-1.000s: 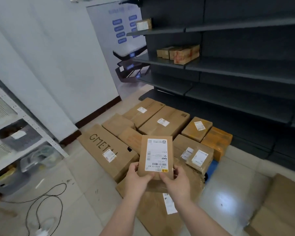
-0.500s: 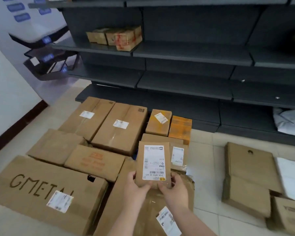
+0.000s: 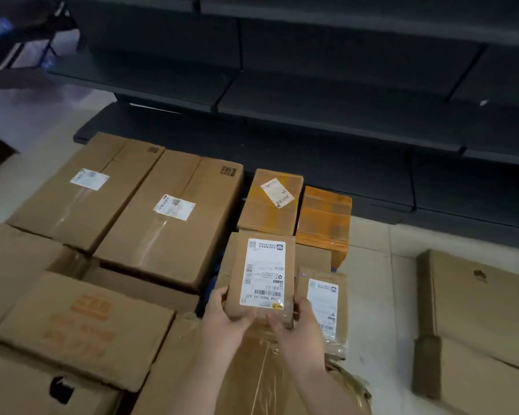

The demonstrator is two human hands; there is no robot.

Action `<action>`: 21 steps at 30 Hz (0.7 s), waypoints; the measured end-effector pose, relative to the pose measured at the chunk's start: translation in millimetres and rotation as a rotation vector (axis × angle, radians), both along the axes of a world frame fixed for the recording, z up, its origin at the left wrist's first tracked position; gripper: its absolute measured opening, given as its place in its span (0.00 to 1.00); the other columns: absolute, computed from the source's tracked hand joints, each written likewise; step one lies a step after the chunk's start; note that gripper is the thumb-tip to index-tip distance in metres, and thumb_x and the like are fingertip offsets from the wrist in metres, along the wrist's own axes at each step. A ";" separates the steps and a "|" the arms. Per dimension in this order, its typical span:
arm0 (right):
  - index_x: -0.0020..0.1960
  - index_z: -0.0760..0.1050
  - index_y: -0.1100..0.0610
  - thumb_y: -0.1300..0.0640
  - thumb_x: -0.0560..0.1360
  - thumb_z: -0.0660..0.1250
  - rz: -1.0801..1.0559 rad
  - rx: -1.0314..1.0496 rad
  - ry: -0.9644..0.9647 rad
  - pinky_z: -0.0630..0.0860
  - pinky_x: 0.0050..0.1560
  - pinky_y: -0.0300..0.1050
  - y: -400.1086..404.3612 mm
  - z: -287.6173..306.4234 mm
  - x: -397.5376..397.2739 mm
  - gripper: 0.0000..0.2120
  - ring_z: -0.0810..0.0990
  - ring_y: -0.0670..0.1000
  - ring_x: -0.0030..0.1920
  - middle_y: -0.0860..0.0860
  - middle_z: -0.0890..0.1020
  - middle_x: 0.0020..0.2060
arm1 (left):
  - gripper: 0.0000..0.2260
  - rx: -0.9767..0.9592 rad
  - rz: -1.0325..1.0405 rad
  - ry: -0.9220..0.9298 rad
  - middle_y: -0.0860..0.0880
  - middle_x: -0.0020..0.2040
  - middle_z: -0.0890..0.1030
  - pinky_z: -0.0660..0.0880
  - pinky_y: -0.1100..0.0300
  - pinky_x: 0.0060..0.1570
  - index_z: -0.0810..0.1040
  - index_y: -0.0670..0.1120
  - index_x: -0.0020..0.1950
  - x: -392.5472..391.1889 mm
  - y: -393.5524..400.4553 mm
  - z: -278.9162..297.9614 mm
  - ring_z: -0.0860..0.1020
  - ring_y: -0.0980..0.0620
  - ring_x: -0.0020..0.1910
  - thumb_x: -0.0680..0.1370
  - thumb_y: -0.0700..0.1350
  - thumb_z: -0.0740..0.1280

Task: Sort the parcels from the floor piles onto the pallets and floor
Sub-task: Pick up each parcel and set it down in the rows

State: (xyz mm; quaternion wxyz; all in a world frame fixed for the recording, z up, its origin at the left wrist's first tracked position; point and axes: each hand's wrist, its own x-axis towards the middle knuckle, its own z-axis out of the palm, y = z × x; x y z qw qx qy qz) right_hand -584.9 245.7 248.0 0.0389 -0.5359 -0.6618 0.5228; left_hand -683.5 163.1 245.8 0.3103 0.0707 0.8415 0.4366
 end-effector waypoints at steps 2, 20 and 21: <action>0.58 0.67 0.48 0.52 0.75 0.69 0.000 0.003 -0.037 0.73 0.42 0.36 15.8 -26.1 -11.5 0.16 0.78 0.43 0.44 0.44 0.78 0.47 | 0.26 -0.020 -0.019 -0.006 0.51 0.56 0.78 0.71 0.64 0.49 0.70 0.48 0.62 -11.7 17.0 -29.9 0.75 0.54 0.52 0.68 0.40 0.77; 0.77 0.39 0.47 0.45 0.78 0.57 0.536 0.202 -0.536 0.34 0.71 0.65 53.8 -163.5 -12.0 0.36 0.30 0.58 0.74 0.56 0.33 0.75 | 0.30 -0.582 -0.412 0.164 0.59 0.61 0.77 0.64 0.47 0.68 0.62 0.53 0.68 -7.8 45.5 -186.2 0.74 0.54 0.63 0.72 0.62 0.68; 0.77 0.37 0.47 0.45 0.78 0.58 0.529 0.199 -0.516 0.33 0.70 0.65 53.3 -164.7 -13.1 0.38 0.30 0.57 0.75 0.56 0.33 0.76 | 0.30 -0.594 -0.421 0.161 0.59 0.61 0.77 0.63 0.47 0.69 0.62 0.53 0.68 -9.3 46.1 -185.3 0.74 0.54 0.64 0.72 0.62 0.68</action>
